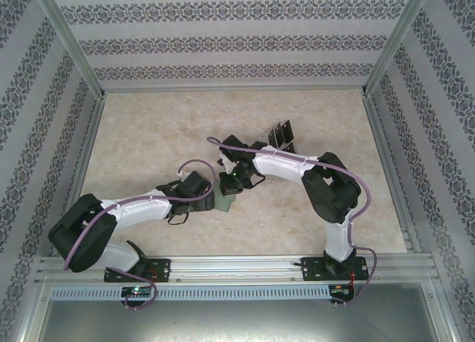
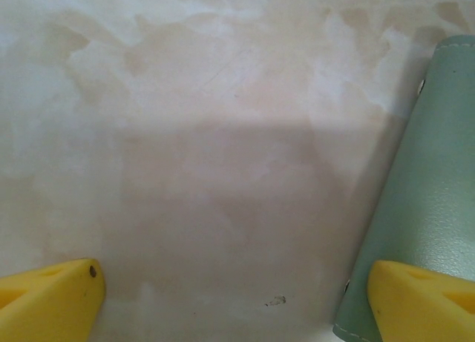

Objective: Put the credit cards into the card holder

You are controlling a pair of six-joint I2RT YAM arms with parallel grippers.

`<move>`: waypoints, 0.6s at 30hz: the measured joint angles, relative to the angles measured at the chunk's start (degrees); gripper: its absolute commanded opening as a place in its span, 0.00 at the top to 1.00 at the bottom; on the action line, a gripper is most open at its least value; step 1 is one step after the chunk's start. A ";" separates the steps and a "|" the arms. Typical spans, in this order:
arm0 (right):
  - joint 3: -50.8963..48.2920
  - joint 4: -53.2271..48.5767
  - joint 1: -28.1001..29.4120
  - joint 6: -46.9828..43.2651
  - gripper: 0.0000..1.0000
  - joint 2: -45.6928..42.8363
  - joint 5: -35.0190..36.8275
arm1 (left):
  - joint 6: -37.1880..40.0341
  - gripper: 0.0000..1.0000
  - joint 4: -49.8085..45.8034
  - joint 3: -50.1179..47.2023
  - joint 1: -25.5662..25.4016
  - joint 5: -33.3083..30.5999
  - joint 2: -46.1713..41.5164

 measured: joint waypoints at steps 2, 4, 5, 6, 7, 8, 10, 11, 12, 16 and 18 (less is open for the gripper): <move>0.37 -0.17 0.09 0.00 1.00 0.22 0.00 | -0.07 0.07 0.02 -0.04 -0.02 -0.02 0.00; 0.72 -0.24 0.09 0.02 1.00 0.39 0.00 | -0.09 0.07 0.02 -0.04 -0.04 -0.04 0.00; 0.87 -0.24 0.11 0.02 1.00 0.50 0.00 | -0.09 0.07 0.09 -0.09 -0.04 -0.07 0.00; 1.03 -0.28 0.31 0.02 1.00 0.63 0.00 | -0.07 0.07 0.13 -0.09 -0.04 -0.09 0.00; 1.29 -0.46 0.37 0.04 1.00 0.79 0.02 | -0.09 0.07 0.17 -0.11 -0.07 -0.09 0.00; 1.55 -0.55 0.46 0.02 1.00 0.96 0.02 | -0.09 0.08 0.22 -0.15 -0.11 -0.15 0.00; 2.03 -0.79 0.74 0.07 1.00 1.33 0.04 | -0.09 0.07 0.37 -0.24 -0.31 -0.44 -0.02; 2.34 -0.90 0.85 0.15 1.00 1.60 0.04 | -0.09 0.07 0.39 -0.24 -0.33 -0.50 -0.02; 2.51 -0.90 0.85 0.17 1.00 1.81 0.04 | -0.09 0.07 0.42 -0.26 -0.33 -0.48 -0.02; 2.82 -1.01 0.83 0.17 1.00 2.93 0.26 | -0.11 0.08 0.52 -0.37 -0.39 -0.66 -0.02; 2.82 -1.11 0.83 0.17 1.00 3.56 0.48 | -0.11 0.08 0.63 -0.44 -0.42 -0.70 -0.02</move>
